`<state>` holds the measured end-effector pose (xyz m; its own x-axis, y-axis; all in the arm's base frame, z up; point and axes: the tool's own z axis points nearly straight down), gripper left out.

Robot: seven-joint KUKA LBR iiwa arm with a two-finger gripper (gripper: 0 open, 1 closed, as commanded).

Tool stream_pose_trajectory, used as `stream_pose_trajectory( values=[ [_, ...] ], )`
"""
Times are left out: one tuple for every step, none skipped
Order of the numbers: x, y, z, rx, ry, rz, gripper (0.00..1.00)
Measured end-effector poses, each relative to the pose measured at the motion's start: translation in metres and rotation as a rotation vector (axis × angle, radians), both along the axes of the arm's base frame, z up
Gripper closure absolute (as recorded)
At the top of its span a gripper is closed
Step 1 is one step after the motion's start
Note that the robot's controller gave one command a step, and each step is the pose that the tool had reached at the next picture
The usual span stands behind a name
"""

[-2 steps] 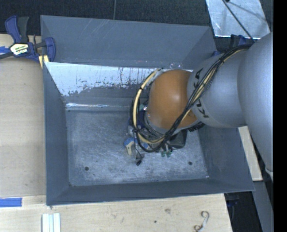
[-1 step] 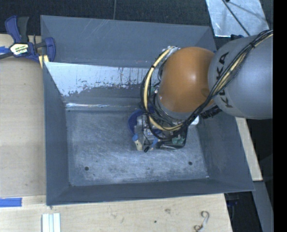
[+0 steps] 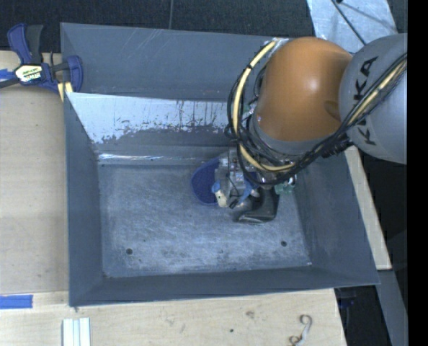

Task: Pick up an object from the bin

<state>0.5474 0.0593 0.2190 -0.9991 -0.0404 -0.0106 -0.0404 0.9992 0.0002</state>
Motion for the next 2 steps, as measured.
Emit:
stream_pose_trajectory(
  values=[
    [-0.0245, 0.0226, -0.1492, -0.001, 0.009, 0.253, 1.0],
    [-0.0238, 0.022, -0.1471, -0.002, 0.006, 0.25, 1.0]
  ],
)
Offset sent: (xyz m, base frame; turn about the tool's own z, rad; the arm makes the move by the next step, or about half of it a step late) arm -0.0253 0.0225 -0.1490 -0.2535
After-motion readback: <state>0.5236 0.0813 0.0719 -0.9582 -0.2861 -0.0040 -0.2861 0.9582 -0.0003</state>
